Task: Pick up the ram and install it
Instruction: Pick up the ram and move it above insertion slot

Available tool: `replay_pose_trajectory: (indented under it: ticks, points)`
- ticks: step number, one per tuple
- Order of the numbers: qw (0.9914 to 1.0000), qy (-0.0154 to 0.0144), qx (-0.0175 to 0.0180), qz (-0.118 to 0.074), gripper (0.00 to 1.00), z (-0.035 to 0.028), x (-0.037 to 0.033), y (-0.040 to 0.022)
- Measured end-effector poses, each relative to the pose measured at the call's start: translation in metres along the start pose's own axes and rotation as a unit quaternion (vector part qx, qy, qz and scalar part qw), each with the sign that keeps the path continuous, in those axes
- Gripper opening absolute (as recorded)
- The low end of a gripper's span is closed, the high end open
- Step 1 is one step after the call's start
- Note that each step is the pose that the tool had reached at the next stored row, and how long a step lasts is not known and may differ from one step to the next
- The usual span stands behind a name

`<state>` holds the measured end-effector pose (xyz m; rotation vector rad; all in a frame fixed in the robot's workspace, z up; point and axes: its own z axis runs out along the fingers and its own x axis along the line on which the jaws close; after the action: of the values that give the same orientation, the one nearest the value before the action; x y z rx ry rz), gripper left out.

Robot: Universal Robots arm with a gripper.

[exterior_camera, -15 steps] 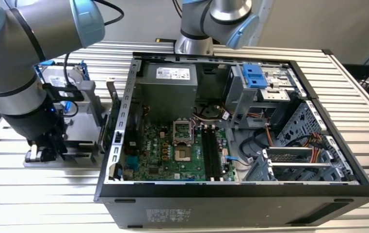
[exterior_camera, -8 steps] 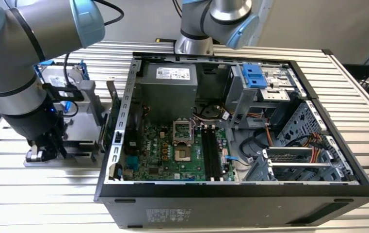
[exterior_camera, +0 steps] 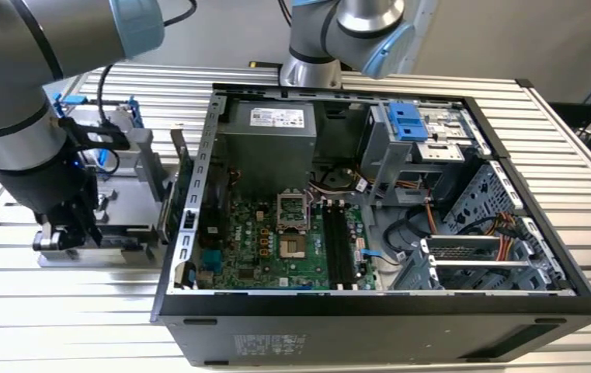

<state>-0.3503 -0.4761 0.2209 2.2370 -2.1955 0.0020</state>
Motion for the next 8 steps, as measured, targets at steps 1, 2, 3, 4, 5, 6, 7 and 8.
replay_pose_trajectory:
  ticks: [1,2,3,4,5,6,7,8]
  points:
    - [1.00000,0.0001,-0.0001,0.000,0.00,-0.0045,0.0000,0.0000]
    - [1.00000,0.0000,0.0000,0.000,0.00,-0.0091,0.0000,0.0001]
    - [1.00000,0.0000,0.0000,0.000,0.00,-0.0136,0.0001,0.0001]
    - [1.00000,0.0000,0.0000,0.000,0.00,-0.0181,0.0001,0.0001]
    - [1.00000,0.0000,0.0000,0.000,0.00,-0.0227,0.0001,0.0001]
    - [1.00000,0.0000,0.0000,0.000,0.00,-0.0274,0.0001,0.0002]
    - [1.00000,0.0000,0.0000,0.000,0.00,-0.0319,0.0002,0.0002]
    - [1.00000,0.0000,0.0000,0.000,0.00,-0.0361,0.0002,0.0001]
